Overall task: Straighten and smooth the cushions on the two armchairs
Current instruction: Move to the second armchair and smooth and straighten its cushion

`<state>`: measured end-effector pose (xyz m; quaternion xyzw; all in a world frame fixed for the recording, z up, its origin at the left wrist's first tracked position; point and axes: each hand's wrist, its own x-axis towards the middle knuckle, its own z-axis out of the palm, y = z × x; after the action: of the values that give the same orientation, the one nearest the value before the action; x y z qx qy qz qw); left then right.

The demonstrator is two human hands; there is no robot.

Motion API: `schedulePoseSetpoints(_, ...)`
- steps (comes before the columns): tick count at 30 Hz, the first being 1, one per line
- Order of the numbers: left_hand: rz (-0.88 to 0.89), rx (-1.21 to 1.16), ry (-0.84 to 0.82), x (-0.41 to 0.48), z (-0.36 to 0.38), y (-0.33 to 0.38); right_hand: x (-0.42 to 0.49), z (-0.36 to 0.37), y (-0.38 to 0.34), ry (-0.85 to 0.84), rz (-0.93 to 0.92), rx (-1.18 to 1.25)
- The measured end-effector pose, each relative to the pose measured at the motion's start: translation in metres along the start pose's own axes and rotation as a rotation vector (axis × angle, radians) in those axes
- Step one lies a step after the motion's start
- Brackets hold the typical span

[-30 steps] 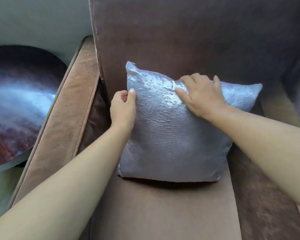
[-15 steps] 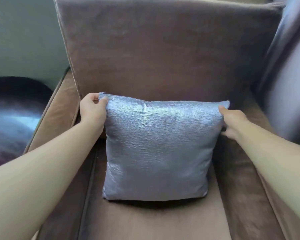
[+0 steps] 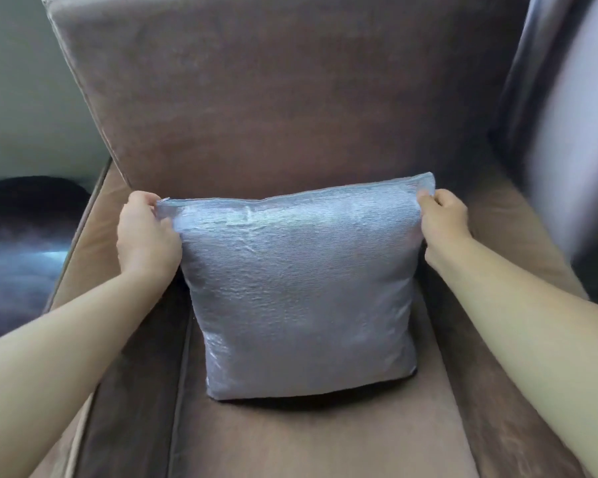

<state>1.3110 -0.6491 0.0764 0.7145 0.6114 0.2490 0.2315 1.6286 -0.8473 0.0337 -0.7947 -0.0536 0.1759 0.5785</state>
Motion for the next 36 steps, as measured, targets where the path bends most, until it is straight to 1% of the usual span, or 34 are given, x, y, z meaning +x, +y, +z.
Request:
schedulePoseSetpoints(2, 0.289, 0.160, 0.018, -0.014, -0.003, 0.000, -0.012, -0.007, 0.013, -0.091, 0.004, 0.037)
schedulePoseSetpoints(3, 0.441, 0.218, 0.027, -0.020, -0.001, 0.006, -0.017, -0.010, 0.022, -0.138, 0.035, 0.036)
schedulePoseSetpoints(4, 0.570, 0.250, -0.003, -0.025, 0.005, 0.014, -0.022, -0.012, 0.034, -0.175, 0.076, 0.043)
schedulePoseSetpoints(5, 0.661, 0.257, -0.065, -0.032, 0.013, 0.026, -0.029, -0.013, 0.047, -0.210, 0.105, 0.053)
schedulePoseSetpoints(8, 0.772, 0.216, -0.303, -0.055, 0.054, 0.079, -0.054, -0.015, 0.085, -0.215, 0.156, 0.043)
schedulePoseSetpoints(10, 0.786, 0.286, -0.379, -0.070, 0.086, 0.119, -0.069, -0.022, 0.112, -0.240, 0.183, -0.041)
schedulePoseSetpoints(12, 0.753, 0.420, -0.381, -0.077, 0.113, 0.151, -0.078, -0.031, 0.143, -0.300, 0.208, -0.170)
schedulePoseSetpoints(13, 0.738, 0.451, -0.378, -0.077, 0.122, 0.163, -0.082, -0.036, 0.159, -0.342, 0.212, -0.220)
schedulePoseSetpoints(16, 0.737, 0.398, -0.410, -0.081, 0.147, 0.190, -0.097, -0.056, 0.212, -0.398, 0.257, -0.326)
schedulePoseSetpoints(19, 0.723, 0.325, -0.432, -0.084, 0.168, 0.208, -0.107, -0.074, 0.260, -0.319, 0.271, -0.391)
schedulePoseSetpoints(20, 0.703, 0.316, -0.421, -0.085, 0.173, 0.211, -0.109, -0.077, 0.268, -0.292, 0.299, -0.365)
schedulePoseSetpoints(23, 0.707, 0.330, -0.359, -0.086, 0.178, 0.210, -0.117, -0.082, 0.275, -0.275, 0.374, -0.251)
schedulePoseSetpoints(25, 0.733, 0.304, -0.334, -0.088, 0.177, 0.205, -0.125, -0.080, 0.277, -0.216, 0.356, -0.298)
schedulePoseSetpoints(28, 0.729, 0.221, -0.317, -0.087, 0.171, 0.204, -0.133, -0.079, 0.278, -0.155, 0.299, -0.451)
schedulePoseSetpoints(30, 0.701, 0.185, -0.293, -0.084, 0.165, 0.205, -0.130, -0.077, 0.278, -0.177, 0.305, -0.520)
schedulePoseSetpoints(32, 0.664, 0.173, -0.270, -0.081, 0.162, 0.204, -0.123, -0.078, 0.276, -0.234, 0.316, -0.578)
schedulePoseSetpoints(34, 0.627, 0.168, -0.261, -0.080, 0.161, 0.202, -0.117, -0.083, 0.276, -0.275, 0.296, -0.594)
schedulePoseSetpoints(36, 0.628, 0.175, -0.276, -0.081, 0.160, 0.201, -0.116, -0.087, 0.275, -0.300, 0.281, -0.606)
